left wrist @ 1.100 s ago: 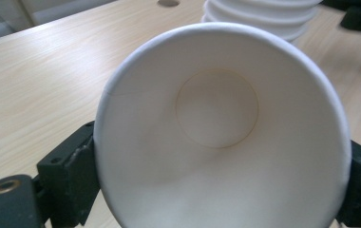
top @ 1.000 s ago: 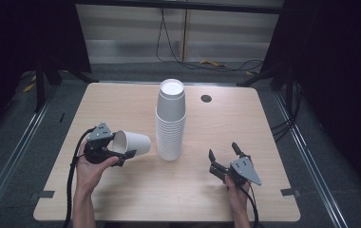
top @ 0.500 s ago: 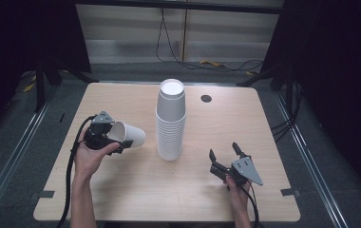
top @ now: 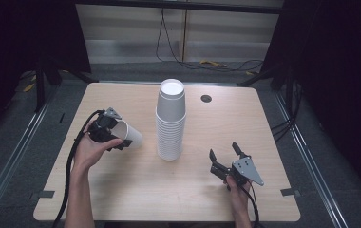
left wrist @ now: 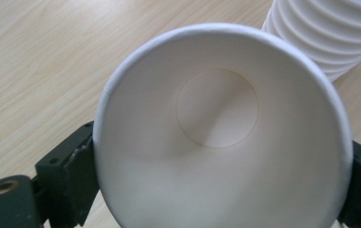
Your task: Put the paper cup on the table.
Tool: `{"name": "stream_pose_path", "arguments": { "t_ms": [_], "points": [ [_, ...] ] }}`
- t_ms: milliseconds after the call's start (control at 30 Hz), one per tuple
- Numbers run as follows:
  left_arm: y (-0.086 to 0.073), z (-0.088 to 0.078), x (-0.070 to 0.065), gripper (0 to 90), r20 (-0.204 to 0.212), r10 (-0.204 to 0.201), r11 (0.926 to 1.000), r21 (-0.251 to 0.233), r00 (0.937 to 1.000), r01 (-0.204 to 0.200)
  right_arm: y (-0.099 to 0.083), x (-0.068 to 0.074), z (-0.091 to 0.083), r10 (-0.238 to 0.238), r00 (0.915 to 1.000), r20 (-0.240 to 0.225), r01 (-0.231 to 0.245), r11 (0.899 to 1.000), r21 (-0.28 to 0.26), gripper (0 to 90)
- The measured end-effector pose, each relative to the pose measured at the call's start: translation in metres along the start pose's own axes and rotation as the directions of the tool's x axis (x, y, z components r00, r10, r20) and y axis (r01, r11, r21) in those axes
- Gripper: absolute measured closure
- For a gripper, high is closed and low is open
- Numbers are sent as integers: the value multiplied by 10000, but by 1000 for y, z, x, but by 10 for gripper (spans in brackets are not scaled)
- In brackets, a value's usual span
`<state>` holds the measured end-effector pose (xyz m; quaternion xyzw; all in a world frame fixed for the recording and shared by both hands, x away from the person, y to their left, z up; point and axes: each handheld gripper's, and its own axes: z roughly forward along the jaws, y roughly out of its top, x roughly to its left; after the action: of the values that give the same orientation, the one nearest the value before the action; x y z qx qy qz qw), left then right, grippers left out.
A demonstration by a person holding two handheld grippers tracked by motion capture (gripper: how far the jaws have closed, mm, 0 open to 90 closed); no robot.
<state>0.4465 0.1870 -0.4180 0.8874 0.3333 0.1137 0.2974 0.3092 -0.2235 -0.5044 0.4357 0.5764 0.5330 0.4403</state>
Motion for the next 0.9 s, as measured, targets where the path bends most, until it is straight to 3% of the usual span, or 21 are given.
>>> {"name": "stream_pose_path", "arguments": {
  "t_ms": [100, 233, 467, 600, 700, 800, 900],
  "points": [
    [5, 0, 1, 91, 59, 227, 9985, 495, 9997, -230, 0, 0, 0, 28, 10000, 0, -28, 10000, -12, 137],
    [11, 4, 1, 91, -66, 566, 9890, 1372, 9984, -552, 0, 0, 0, 22, 10000, 9, -22, 10000, -22, 137],
    [16, 14, 2, 87, -354, 676, 9741, 2187, 9971, -582, 0, 0, 0, 22, 10000, -28, -22, 10000, -5, 137],
    [20, 20, 0, 85, -168, 803, 9648, 2523, 9966, -735, 0, 0, 0, 23, 10000, -36, -23, 10000, -1, 137],
    [24, 24, -3, 80, -282, 899, 9610, 2651, 9956, -792, 0, 0, 0, 11, 10000, -43, -11, 10000, -7, 137],
    [31, 28, -4, 79, -248, 1237, 9510, 2885, 9920, -1113, 0, 0, 0, 11, 10000, -41, -11, 10000, 1, 137],
    [33, 31, -3, 75, -242, 1092, 9536, 2848, 9937, -979, 0, 0, 0, 1, 10000, -25, -1, 10000, -6, 137]
  ]
}}
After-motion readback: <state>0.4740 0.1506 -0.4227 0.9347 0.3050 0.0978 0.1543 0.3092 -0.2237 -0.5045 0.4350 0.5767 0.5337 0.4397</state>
